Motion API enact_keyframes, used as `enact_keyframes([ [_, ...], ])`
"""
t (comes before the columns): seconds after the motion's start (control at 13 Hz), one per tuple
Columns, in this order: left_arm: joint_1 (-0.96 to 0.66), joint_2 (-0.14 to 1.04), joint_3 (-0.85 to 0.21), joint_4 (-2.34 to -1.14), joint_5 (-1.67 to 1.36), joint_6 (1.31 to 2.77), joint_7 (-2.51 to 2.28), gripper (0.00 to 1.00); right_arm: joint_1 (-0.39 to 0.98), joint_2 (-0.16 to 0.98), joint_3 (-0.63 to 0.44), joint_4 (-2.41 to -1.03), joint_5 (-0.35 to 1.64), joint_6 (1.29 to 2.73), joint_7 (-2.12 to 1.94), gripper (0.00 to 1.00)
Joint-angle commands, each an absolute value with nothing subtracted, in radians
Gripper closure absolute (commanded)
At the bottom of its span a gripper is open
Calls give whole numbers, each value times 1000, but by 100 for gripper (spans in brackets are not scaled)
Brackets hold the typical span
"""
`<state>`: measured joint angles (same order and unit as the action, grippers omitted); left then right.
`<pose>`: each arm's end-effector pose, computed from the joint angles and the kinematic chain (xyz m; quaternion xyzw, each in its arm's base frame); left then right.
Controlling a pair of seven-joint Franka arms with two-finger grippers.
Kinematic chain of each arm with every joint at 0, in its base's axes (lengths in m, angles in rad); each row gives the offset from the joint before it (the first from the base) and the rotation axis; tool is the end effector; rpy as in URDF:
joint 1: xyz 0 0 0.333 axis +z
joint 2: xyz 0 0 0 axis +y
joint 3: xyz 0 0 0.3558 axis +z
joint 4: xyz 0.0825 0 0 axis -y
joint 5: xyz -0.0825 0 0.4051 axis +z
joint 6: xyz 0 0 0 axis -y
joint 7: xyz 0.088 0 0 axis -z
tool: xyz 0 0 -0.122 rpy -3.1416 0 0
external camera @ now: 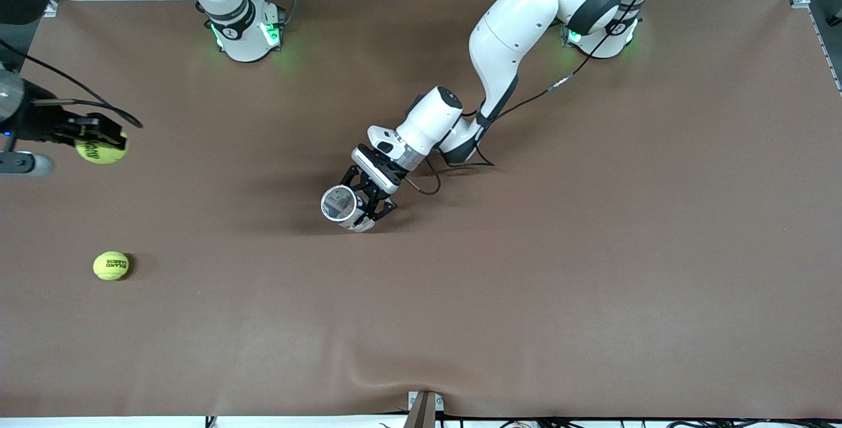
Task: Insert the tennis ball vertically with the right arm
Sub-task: 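Carry the yellow ball with the right gripper over the can opening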
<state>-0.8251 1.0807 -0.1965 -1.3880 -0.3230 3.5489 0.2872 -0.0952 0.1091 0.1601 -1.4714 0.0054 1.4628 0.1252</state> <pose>0.5064 -0.6385 0.1800 0.8064 -0.3088 0.4414 0.2439 0.5983 0.0339 0.6256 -0.9978 0.0299 0.0589 0.0058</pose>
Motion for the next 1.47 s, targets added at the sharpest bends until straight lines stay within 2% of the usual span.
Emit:
enact_keyframes([
  [0.0,-844,1104,-187,-1354,-342,3553,284,47,-14,135,158,-1456,46,1514,280,100],
  [0.15,-844,1104,-187,-1356,-342,3553,284,46,76,156,156,-1454,48,1589,414,100],
  [0.62,-842,1100,-187,-1368,-342,3554,284,41,227,281,156,-1457,43,1771,620,100],
  [1.08,-842,1100,-187,-1382,-347,3554,284,36,371,371,155,-1468,-3,1818,770,100],
  [1.39,-842,1100,-187,-1381,-347,3554,284,35,397,390,155,-1522,-20,1897,775,100],
])
